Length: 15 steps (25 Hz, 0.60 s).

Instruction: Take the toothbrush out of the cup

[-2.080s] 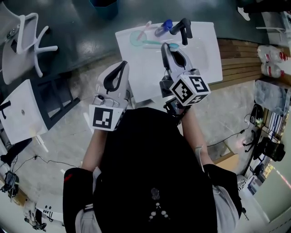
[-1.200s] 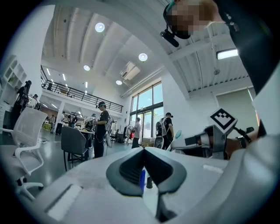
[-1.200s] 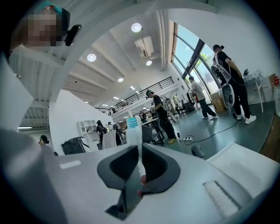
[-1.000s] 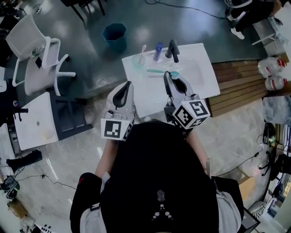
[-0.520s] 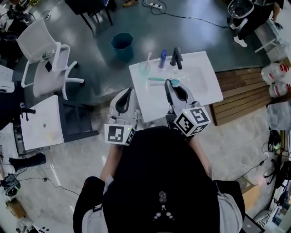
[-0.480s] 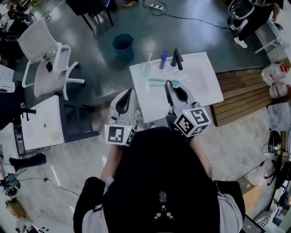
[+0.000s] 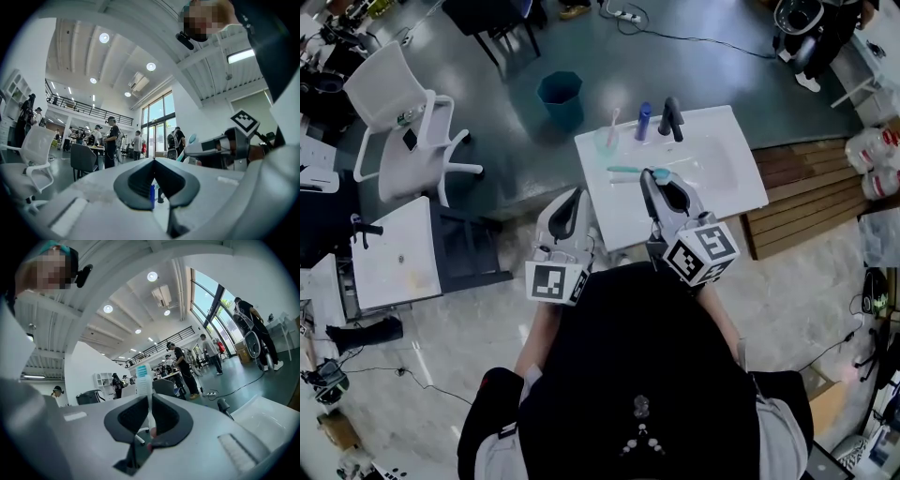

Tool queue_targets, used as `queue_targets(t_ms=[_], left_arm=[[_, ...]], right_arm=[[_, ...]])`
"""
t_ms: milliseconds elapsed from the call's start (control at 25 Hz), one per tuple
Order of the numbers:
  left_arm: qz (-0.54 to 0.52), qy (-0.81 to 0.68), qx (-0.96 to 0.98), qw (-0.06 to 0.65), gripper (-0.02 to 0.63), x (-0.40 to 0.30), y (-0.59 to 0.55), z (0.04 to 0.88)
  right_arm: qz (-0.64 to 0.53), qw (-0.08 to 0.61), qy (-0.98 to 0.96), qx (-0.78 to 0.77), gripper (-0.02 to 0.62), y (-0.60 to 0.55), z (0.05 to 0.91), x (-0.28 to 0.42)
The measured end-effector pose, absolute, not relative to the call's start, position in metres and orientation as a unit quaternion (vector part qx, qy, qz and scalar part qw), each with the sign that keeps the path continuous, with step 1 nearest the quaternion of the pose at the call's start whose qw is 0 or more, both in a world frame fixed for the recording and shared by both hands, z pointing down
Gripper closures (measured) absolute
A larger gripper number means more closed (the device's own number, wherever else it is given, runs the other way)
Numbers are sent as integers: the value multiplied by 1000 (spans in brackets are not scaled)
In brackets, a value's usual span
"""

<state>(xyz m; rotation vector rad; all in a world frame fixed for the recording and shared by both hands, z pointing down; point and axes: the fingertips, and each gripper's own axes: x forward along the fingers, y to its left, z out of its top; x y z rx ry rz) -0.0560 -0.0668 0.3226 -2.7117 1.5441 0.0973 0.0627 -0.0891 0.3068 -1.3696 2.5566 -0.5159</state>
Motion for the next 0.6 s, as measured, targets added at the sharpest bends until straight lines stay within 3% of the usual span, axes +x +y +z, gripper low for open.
queue_targets(t_ms=[600], left_arm=[[29,500,-865,8,604,-59,-67,325]], right_arm=[[-168,89,871,-452,571,-92,306,55]])
